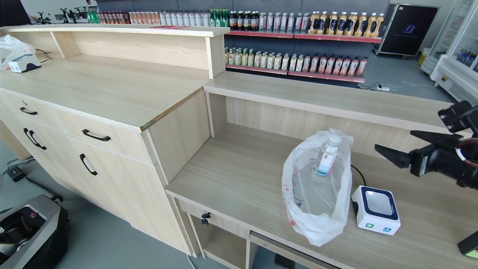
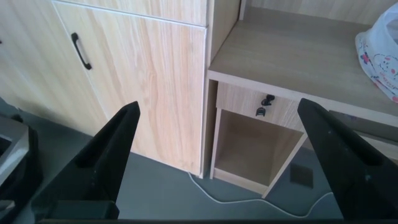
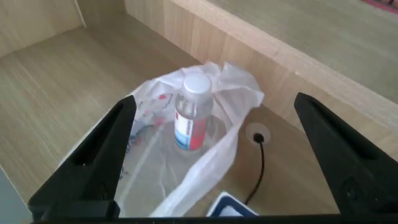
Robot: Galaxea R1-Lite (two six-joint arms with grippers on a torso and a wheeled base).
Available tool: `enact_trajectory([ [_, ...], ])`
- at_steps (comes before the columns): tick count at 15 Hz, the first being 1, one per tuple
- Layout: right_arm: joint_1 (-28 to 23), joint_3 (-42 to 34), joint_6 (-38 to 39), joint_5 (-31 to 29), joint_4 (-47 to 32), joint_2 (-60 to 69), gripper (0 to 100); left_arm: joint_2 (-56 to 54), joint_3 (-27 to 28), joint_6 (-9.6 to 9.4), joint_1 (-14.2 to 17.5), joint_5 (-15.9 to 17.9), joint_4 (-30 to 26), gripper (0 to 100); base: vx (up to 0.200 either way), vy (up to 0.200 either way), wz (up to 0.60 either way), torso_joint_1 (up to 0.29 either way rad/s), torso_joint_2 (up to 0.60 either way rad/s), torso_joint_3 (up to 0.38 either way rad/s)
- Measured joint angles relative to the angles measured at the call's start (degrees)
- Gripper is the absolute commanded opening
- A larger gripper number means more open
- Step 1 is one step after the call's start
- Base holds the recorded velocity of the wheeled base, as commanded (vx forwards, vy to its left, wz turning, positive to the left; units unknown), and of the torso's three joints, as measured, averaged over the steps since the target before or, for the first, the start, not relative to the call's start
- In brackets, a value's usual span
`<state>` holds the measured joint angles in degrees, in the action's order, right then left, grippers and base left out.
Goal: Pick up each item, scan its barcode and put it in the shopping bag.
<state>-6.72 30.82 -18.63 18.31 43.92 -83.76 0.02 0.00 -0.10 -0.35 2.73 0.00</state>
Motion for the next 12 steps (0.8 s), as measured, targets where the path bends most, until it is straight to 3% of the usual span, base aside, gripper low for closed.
enact_trajectory([
  [3,-6.4,-3.5,-6.0,-7.0,-11.2,10.1,100,0.0,0.0,0.0,0.0,0.0,0.0,100,0.0,0.0,-0.6,-0.002,0.0,0.004],
  [5,-7.4,-3.6,-5.8,-8.6,-13.3,13.7,100,0.0,0.0,0.0,-0.1,0.0,0.0,100,0.0,0.0,-0.6,0.005,0.0,0.005],
  [10,-8.2,-3.4,-1.3,-19.6,-20.4,14.3,100,0.0,0.0,-0.01,0.0,0.0,0.0,100,0.0,0.0,-0.6,0.006,0.0,0.0],
  [12,-8.9,-3.4,-1.2,-19.2,-20.7,11.4,100,0.0,0.0,0.02,0.0,0.0,0.0,100,0.0,0.0,0.0,0.0,0.0,0.0],
])
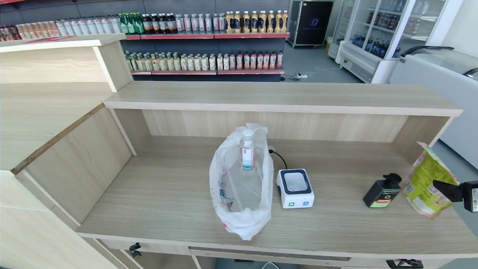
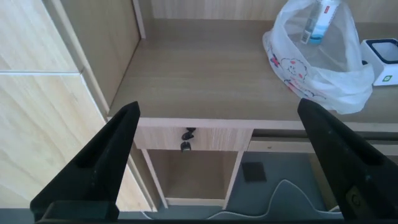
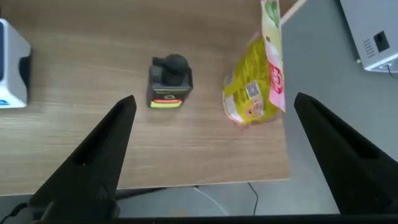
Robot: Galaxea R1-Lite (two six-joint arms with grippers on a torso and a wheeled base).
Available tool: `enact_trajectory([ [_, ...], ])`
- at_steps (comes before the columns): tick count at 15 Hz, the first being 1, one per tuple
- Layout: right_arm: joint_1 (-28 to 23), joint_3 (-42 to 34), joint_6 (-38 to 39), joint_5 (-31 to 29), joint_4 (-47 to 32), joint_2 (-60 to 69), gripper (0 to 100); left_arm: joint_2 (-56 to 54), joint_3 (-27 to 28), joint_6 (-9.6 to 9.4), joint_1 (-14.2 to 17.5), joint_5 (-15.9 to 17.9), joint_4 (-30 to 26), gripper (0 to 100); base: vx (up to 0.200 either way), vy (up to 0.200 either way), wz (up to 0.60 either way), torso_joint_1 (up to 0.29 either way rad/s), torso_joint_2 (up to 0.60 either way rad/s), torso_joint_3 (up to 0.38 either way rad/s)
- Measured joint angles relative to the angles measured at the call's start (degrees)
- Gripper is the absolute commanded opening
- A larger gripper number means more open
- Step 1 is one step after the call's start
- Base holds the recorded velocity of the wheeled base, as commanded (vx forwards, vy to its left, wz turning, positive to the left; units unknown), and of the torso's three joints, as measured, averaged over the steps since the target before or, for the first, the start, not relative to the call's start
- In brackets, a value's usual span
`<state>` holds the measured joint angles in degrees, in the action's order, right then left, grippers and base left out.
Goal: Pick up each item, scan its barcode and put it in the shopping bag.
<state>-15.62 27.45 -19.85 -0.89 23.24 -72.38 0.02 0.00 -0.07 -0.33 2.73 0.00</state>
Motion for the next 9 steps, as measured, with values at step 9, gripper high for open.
enact_trajectory([
  [9,-2.8,2.3,-8.7,25.9,7.9,-22.6,100,0.0,0.0,0.0,0.0,0.0,0.0,100,0.0,0.0,0.0,0.0,0.0,0.0],
])
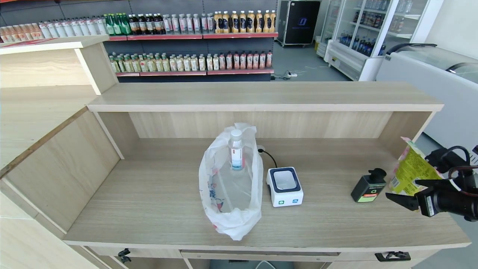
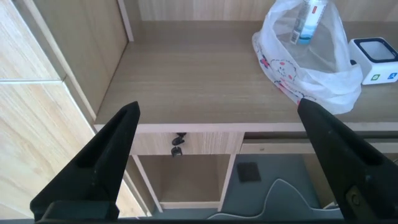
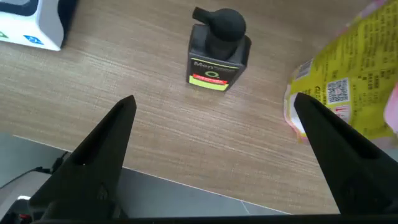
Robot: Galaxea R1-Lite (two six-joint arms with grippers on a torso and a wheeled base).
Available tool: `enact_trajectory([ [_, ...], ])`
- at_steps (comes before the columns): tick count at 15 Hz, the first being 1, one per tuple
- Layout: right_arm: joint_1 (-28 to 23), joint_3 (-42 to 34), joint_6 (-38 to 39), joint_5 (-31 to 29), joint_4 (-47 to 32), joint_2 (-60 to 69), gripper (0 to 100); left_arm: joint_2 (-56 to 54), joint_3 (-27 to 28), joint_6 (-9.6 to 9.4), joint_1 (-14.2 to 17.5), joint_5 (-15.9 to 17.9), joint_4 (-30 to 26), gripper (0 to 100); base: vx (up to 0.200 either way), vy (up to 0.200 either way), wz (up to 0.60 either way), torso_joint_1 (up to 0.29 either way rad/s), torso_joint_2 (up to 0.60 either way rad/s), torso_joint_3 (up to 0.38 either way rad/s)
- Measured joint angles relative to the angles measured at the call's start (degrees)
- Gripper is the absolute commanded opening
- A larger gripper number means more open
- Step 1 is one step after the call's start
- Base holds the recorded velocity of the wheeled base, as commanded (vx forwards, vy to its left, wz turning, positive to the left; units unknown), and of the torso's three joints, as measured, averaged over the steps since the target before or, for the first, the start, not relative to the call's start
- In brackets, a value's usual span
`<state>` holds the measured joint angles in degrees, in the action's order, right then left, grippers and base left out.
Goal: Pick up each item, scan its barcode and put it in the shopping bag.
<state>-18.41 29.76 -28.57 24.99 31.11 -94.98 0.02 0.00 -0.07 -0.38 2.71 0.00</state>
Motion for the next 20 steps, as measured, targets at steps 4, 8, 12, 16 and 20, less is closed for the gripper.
enact_trajectory([
  [4,-0.3,0.4,-0.9,0.4,4.6,-6.6,100,0.0,0.0,-0.02,0.0,0.0,0.0,100,0.0,0.0,0.0,0.0,0.0,0.0],
  [8,-0.8,2.3,-2.0,3.5,9.4,-12.7,100,0.0,0.0,-0.02,0.0,0.0,0.0,100,0.0,0.0,0.0,0.0,0.0,0.0],
  [12,-0.7,6.7,-3.2,7.8,10.3,-18.1,100,0.0,0.0,-0.02,0.0,0.0,0.0,100,0.0,0.0,0.0,0.0,0.0,0.0],
  [16,0.0,11.2,-4.3,10.0,10.4,-22.7,100,0.0,0.0,-0.02,0.0,0.0,0.0,100,0.0,0.0,0.0,0.0,0.0,0.0],
  [20,1.5,15.0,-5.3,12.2,12.0,-27.3,100,0.0,0.0,-0.02,0.0,0.0,0.0,100,0.0,0.0,0.0,0.0,0.0,0.0],
])
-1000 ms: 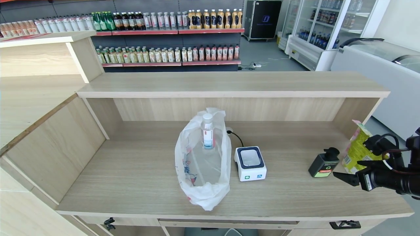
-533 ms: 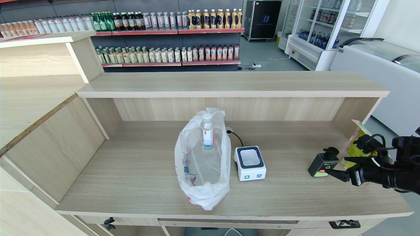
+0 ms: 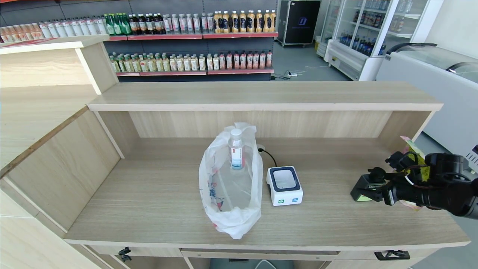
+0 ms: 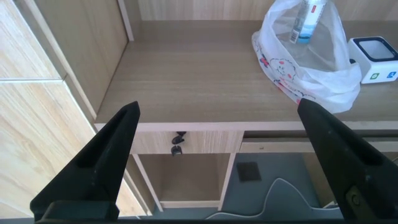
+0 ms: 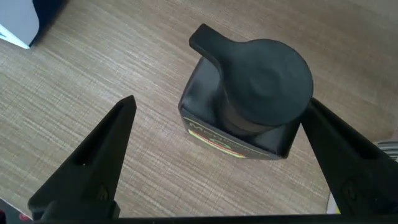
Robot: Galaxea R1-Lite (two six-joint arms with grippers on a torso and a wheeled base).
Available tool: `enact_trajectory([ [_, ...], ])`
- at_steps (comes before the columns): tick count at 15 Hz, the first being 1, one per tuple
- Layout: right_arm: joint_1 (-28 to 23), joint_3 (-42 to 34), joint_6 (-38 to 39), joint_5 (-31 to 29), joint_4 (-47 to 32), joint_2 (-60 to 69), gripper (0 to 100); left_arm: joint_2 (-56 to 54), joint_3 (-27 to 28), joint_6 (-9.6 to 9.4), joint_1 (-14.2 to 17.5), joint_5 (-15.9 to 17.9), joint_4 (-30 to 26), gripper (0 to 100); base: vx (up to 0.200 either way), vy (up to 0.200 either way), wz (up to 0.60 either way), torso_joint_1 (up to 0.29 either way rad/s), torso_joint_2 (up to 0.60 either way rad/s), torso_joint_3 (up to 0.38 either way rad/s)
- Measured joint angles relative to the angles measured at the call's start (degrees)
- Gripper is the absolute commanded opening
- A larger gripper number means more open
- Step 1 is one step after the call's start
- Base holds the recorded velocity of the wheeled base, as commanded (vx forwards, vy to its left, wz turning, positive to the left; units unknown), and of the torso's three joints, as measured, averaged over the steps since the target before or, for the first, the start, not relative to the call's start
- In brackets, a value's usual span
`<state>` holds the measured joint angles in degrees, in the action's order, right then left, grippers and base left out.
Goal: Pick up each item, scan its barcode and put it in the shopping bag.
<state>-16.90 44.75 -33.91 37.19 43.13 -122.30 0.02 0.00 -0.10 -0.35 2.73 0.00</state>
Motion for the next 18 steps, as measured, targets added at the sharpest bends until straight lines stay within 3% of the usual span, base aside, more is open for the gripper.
enact_trajectory([
  [13,5.0,-0.9,0.0,0.5,2.4,-4.7,100,0.0,0.0,0.0,0.0,0.0,0.0,100,0.0,0.0,0.0,0.0,0.0,0.0],
  [14,5.2,-0.8,0.1,0.5,2.9,-4.7,0,0.0,0.0,0.0,0.0,0.0,0.0,100,0.0,0.0,0.0,0.0,0.0,0.0],
  [18,6.2,-1.2,0.2,0.4,5.1,-4.7,0,0.0,0.0,0.0,0.0,0.0,0.0,100,0.0,0.0,0.0,0.0,0.0,0.0],
])
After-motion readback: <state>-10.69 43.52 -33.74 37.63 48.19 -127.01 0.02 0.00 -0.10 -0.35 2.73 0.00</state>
